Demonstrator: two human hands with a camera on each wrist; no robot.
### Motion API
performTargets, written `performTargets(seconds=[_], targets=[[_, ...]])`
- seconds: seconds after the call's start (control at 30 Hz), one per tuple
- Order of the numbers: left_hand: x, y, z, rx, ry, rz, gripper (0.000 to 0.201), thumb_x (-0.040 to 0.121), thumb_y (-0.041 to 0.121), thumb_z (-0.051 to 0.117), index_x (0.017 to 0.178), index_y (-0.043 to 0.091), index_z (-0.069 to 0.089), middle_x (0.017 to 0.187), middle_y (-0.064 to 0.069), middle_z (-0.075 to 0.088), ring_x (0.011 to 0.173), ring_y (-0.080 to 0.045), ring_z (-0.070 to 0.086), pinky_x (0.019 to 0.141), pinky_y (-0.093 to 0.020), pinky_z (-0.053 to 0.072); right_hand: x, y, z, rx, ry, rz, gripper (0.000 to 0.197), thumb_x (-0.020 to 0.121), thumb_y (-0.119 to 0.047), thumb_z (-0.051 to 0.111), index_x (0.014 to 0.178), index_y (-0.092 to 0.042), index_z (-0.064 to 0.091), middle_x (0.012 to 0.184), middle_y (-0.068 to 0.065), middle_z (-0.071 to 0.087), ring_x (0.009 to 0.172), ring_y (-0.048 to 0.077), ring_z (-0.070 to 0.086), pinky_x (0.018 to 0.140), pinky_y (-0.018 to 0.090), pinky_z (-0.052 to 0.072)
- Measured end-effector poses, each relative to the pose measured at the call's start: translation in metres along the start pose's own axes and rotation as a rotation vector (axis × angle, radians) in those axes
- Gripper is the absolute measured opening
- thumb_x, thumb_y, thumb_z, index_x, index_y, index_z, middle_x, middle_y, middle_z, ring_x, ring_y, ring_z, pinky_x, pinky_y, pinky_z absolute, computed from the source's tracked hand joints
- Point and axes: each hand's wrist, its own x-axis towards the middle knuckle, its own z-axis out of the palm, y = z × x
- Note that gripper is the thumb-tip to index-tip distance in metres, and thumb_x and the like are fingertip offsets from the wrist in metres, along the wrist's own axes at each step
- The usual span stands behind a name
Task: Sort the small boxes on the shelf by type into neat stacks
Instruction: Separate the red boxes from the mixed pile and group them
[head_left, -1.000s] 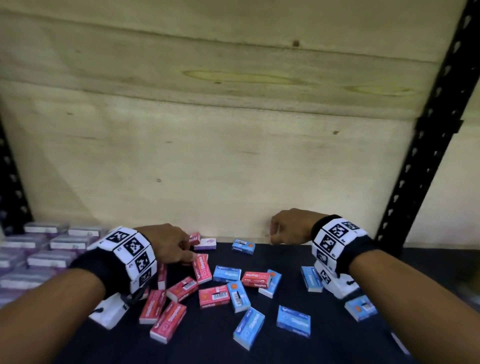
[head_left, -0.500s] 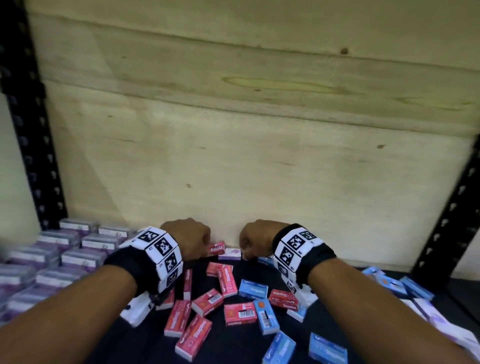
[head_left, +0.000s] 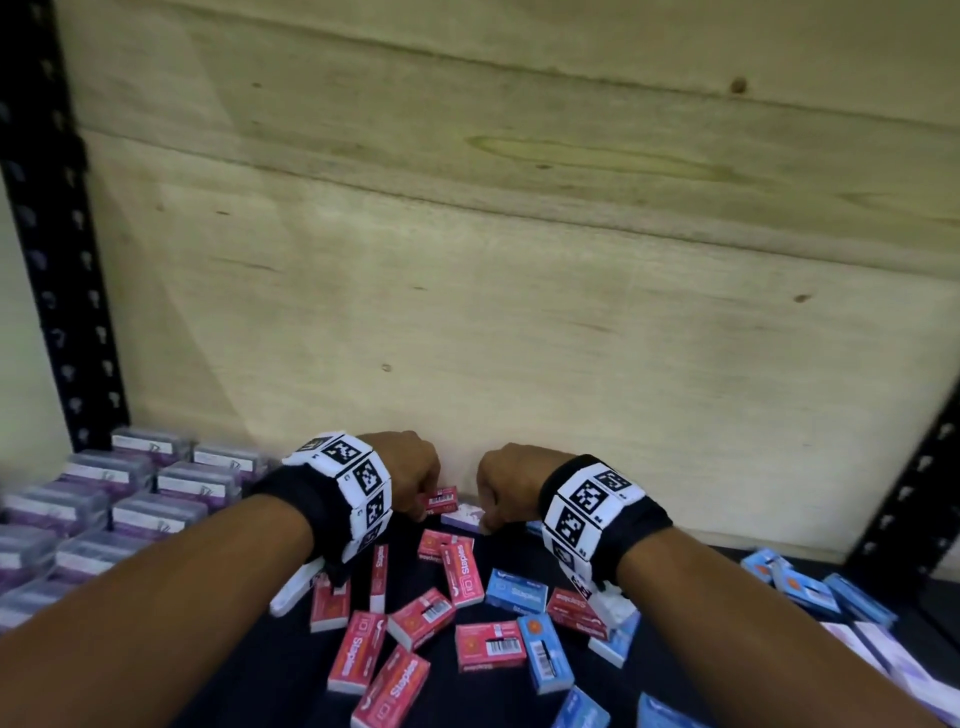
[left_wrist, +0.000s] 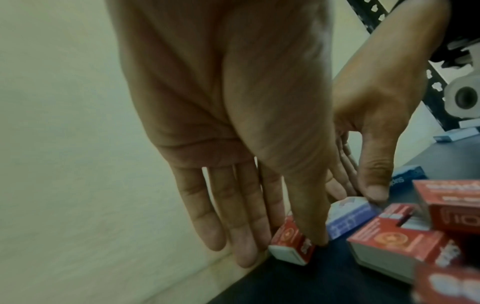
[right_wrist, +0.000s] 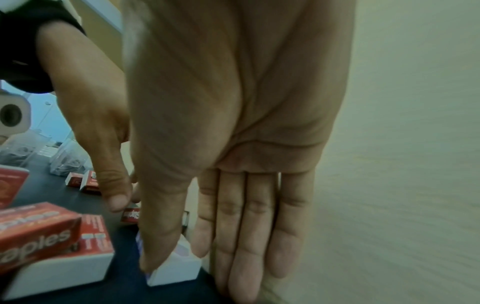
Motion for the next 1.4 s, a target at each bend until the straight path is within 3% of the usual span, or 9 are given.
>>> performTargets(seconds=[0.27,0.4,0.53,0.73,0.87,0.97,1.1,1.3,1.4], targets=[[0.007,-0.002,0.007,0.039,0.057,-0.007,0.026,0.084,0.031,0.072,0.107,0.019,0.069,0.106,-0.002,0.069,0.092,-0.023,0.066,0.077,-0.030,0.053,0.001,-0.004,-0.001,-0.078,-0.030,0.012,0.035,0.085,-0.040,0.074,0.083,-0.008,0.060,0.079,0.007,0.062,0.068,0.024,0.058,0.063,0.031,0.048],[0.008,0.001,0.008,0.104,0.013,-0.012,0.029,0.088,0.031,0.068,0.110,0.013,0.070,0.109,-0.007,0.069,0.095,-0.025,0.067,0.071,-0.028,0.048,-0.002,-0.006,-0.004,-0.082,-0.056,0.019,0.036,0.084,-0.042,0.074,0.083,-0.008,0.061,0.081,0.006,0.063,0.069,0.024,0.057,0.055,0.027,0.043],[0.007,0.000,0.008,0.124,-0.003,-0.010,0.024,0.088,0.026,0.068,0.106,0.011,0.072,0.105,-0.007,0.071,0.090,-0.026,0.068,0.065,-0.025,0.044,-0.009,0.000,-0.005,-0.029,-0.038,0.029,0.038,0.082,-0.045,0.074,0.075,-0.010,0.060,0.079,0.005,0.065,0.072,0.024,0.060,0.066,0.033,0.051],[0.009,0.002,0.008,0.172,-0.022,-0.011,0.013,0.083,0.024,0.072,0.088,0.014,0.067,0.087,-0.004,0.066,0.070,-0.023,0.057,0.054,-0.023,0.039,-0.030,0.026,-0.012,-0.015,-0.016,0.059,0.043,0.082,-0.045,0.072,0.106,-0.009,0.070,0.104,0.006,0.070,0.094,0.025,0.065,0.082,0.036,0.055],[0.006,0.010,0.004,0.209,-0.049,-0.055,0.027,0.083,0.024,0.072,0.106,0.010,0.070,0.105,-0.007,0.070,0.076,-0.022,0.059,0.064,-0.028,0.046,-0.051,0.055,-0.009,-0.035,-0.010,0.123,0.042,0.082,-0.045,0.072,0.104,-0.009,0.070,0.100,0.005,0.069,0.092,0.025,0.063,0.075,0.031,0.050],[0.002,0.020,-0.002,0.215,0.012,-0.053,0.030,0.082,0.028,0.071,0.108,0.014,0.069,0.105,-0.005,0.069,0.087,-0.024,0.067,0.073,-0.031,0.055,-0.069,0.079,-0.005,-0.038,-0.020,0.179,0.037,0.083,-0.043,0.072,0.099,-0.009,0.069,0.091,0.003,0.062,0.084,0.023,0.057,0.065,0.027,0.042],[-0.001,0.047,-0.016,0.147,0.044,0.023,0.040,0.082,0.043,0.069,0.114,0.020,0.066,0.113,-0.002,0.065,0.099,-0.026,0.064,0.083,-0.033,0.053,-0.096,0.112,0.003,-0.012,-0.024,0.294,0.030,0.082,-0.043,0.073,0.091,-0.016,0.065,0.090,0.000,0.060,0.084,0.021,0.055,0.060,0.026,0.040],[-0.008,0.100,-0.030,0.126,0.012,0.168,0.044,0.087,0.049,0.065,0.121,0.022,0.063,0.116,0.000,0.064,0.102,-0.026,0.062,0.080,-0.033,0.049,-0.137,0.161,0.025,0.039,-0.027,0.479,0.038,0.077,-0.044,0.075,0.101,-0.015,0.073,0.096,0.000,0.067,0.091,0.021,0.062,0.079,0.029,0.051],[-0.011,0.123,-0.034,0.117,0.019,0.219,0.044,0.086,0.050,0.065,0.122,0.024,0.062,0.116,0.001,0.063,0.102,-0.025,0.061,0.078,-0.031,0.046,-0.159,0.179,0.036,0.026,-0.013,0.556,0.038,0.075,-0.042,0.074,0.101,-0.014,0.075,0.103,0.003,0.072,0.096,0.021,0.066,0.080,0.027,0.054]])
